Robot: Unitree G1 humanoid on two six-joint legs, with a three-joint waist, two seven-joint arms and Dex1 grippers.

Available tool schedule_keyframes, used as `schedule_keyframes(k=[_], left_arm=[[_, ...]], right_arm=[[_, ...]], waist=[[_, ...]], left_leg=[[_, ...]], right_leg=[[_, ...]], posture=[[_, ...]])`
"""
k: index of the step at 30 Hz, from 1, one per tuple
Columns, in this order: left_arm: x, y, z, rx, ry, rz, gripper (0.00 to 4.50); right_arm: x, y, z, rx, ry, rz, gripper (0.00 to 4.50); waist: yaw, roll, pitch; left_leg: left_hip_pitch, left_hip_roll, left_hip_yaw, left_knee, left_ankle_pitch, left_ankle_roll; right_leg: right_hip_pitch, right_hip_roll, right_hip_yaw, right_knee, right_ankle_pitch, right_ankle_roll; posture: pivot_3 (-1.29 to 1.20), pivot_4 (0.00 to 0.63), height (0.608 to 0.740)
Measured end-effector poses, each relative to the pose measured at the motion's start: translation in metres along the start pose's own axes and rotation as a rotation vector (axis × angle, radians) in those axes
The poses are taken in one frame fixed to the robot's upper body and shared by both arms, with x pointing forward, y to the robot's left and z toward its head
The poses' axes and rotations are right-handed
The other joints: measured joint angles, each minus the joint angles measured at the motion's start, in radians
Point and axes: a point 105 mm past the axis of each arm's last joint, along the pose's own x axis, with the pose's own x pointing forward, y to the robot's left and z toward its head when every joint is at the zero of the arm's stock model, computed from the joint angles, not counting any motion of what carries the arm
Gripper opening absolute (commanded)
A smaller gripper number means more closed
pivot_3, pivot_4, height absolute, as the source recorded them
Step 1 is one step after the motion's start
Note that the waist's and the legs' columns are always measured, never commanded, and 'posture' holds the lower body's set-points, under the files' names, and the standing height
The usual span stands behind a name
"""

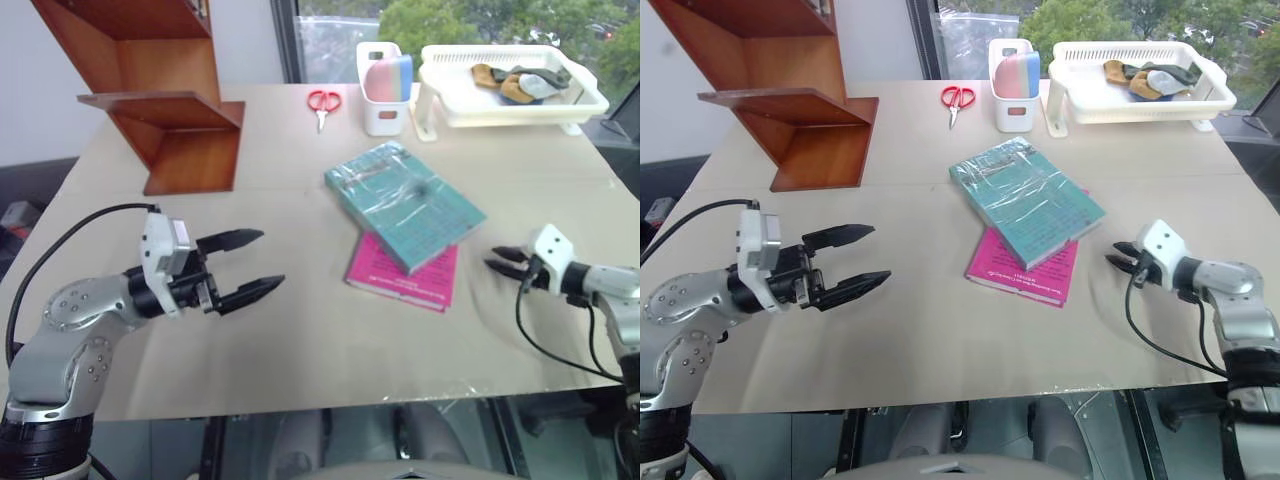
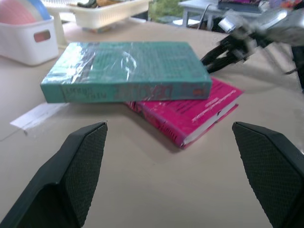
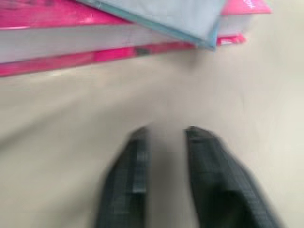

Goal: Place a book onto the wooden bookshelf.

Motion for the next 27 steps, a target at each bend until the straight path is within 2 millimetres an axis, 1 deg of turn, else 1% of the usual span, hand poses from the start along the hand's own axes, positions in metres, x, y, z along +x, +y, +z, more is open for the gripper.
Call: schedule_keyframes(k=[1,2,3,4,6,7,9,11,13,15,17,19,21,24,27], left_arm=[[0.003,0.004,-0.002,0.000,0.002,0.007,4.50],[0.004,0.006,-0.004,-0.002,0.001,0.010,4.50],[0.005,0.008,-0.005,-0.005,0.004,0.013,4.50],[0.009,0.011,-0.006,-0.009,0.004,0.004,4.50],[0.011,0.014,-0.008,-0.019,0.003,0.003,4.50],[0.012,0.017,-0.011,-0.036,0.008,-0.003,4.50],[0.018,0.020,-0.013,-0.063,-0.003,-0.009,4.50],[0.023,0.026,-0.014,-0.101,-0.010,0.001,4.50],[0.032,0.034,-0.016,-0.164,0.024,0.037,4.50],[0.040,0.039,-0.018,-0.250,0.034,0.070,4.50],[0.053,0.039,-0.018,-0.400,0.011,0.075,4.50],[0.068,0.037,-0.023,-0.547,-0.003,0.078,4.50],[0.083,0.036,-0.029,-0.704,-0.031,0.095,4.50],[0.107,0.029,-0.033,-0.916,-0.073,0.083,4.50],[0.130,0.030,-0.034,-1.044,-0.107,0.112,4.50]], right_arm=[[-0.008,0.008,0.010,0.010,-0.024,-0.002,3.19],[-0.013,0.013,0.020,0.014,-0.049,-0.003,3.59],[-0.016,0.018,0.032,0.007,-0.077,0.005,4.10],[-0.023,0.026,0.051,0.001,-0.114,0.006,4.47],[-0.025,0.036,0.070,-0.004,-0.161,0.017,4.47],[-0.025,0.044,0.084,-0.010,-0.194,0.025,4.47],[-0.024,0.052,0.100,-0.021,-0.241,0.029,4.47],[-0.019,0.056,0.108,-0.022,-0.261,0.018,4.47],[-0.010,0.066,0.120,-0.051,-0.289,0.042,4.47],[-0.005,0.073,0.124,-0.063,-0.302,0.057,4.47],[0.000,0.079,0.124,-0.058,-0.304,0.068,4.47],[0.005,0.083,0.121,-0.063,-0.292,0.076,4.47],[0.008,0.086,0.121,-0.062,-0.296,0.074,4.47],[0.011,0.088,0.124,-0.066,-0.312,0.073,4.47],[0.012,0.088,0.126,-0.083,-0.315,0.067,4.47]], waist=[[-0.002,0.000,0.000],[-0.007,0.000,0.000],[-0.014,0.000,0.000],[-0.017,0.000,0.000],[-0.020,-0.001,-0.001],[-0.018,-0.001,-0.001],[-0.013,-0.002,-0.001],[-0.011,-0.003,-0.001],[-0.009,-0.004,-0.001],[-0.009,-0.004,-0.001],[-0.007,-0.004,-0.001],[-0.009,-0.004,-0.001],[-0.009,-0.005,-0.001],[-0.009,-0.006,-0.001],[-0.008,-0.007,-0.001]], left_leg=[[0.000,0.000,0.000,0.000,0.000,0.000],[0.000,0.000,0.000,0.000,0.000,0.000],[0.000,0.001,0.000,0.000,0.000,0.000],[0.000,0.001,0.000,0.000,0.000,0.000],[0.001,0.001,0.000,0.000,0.000,0.000],[0.001,0.001,0.000,0.000,0.000,0.000],[0.000,0.001,-0.001,0.001,0.000,0.000],[-0.001,0.001,-0.001,0.002,0.000,0.000],[-0.002,0.000,-0.003,0.003,0.000,0.000],[-0.003,0.000,-0.004,0.003,0.000,0.000],[-0.005,0.000,-0.006,0.005,0.000,0.000],[-0.005,0.000,-0.007,0.006,0.000,0.000],[-0.006,-0.001,-0.008,0.008,0.000,0.000],[-0.007,-0.001,-0.009,0.010,0.000,0.000],[-0.007,-0.001,-0.010,0.011,0.000,0.000]], right_leg=[[0.000,0.000,0.000,0.000,0.000,0.000],[0.000,0.000,0.000,0.000,0.000,0.000],[0.000,0.001,0.001,0.000,0.000,0.000],[0.000,0.001,0.001,0.000,0.000,0.000],[0.000,0.001,0.001,0.000,0.000,0.000],[0.000,0.001,0.001,0.000,0.000,0.000],[0.000,0.001,0.000,0.000,0.000,0.000],[0.000,0.001,0.000,0.000,0.000,0.000],[0.000,0.001,-0.002,0.000,0.000,0.000],[0.000,0.001,-0.002,0.000,0.000,0.001],[0.000,0.001,-0.004,0.000,0.000,0.001],[0.000,0.001,-0.004,0.000,0.000,0.001],[0.000,0.001,-0.005,0.001,0.000,0.001],[0.000,0.001,-0.006,0.002,0.000,0.001],[0.001,0.001,-0.006,0.003,0.000,0.001]], posture=[[0.00,0.150,0.740],[0.00,0.150,0.740],[0.00,0.150,0.740],[0.00,0.150,0.740],[0.00,0.150,0.740],[0.00,0.150,0.740],[0.00,0.150,0.740],[0.00,0.150,0.740],[0.00,0.150,0.740],[0.00,0.150,0.740],[0.00,0.150,0.740],[0.00,0.150,0.740],[0.00,0.150,0.740],[0.00,0.150,0.740],[0.00,0.150,0.740]])
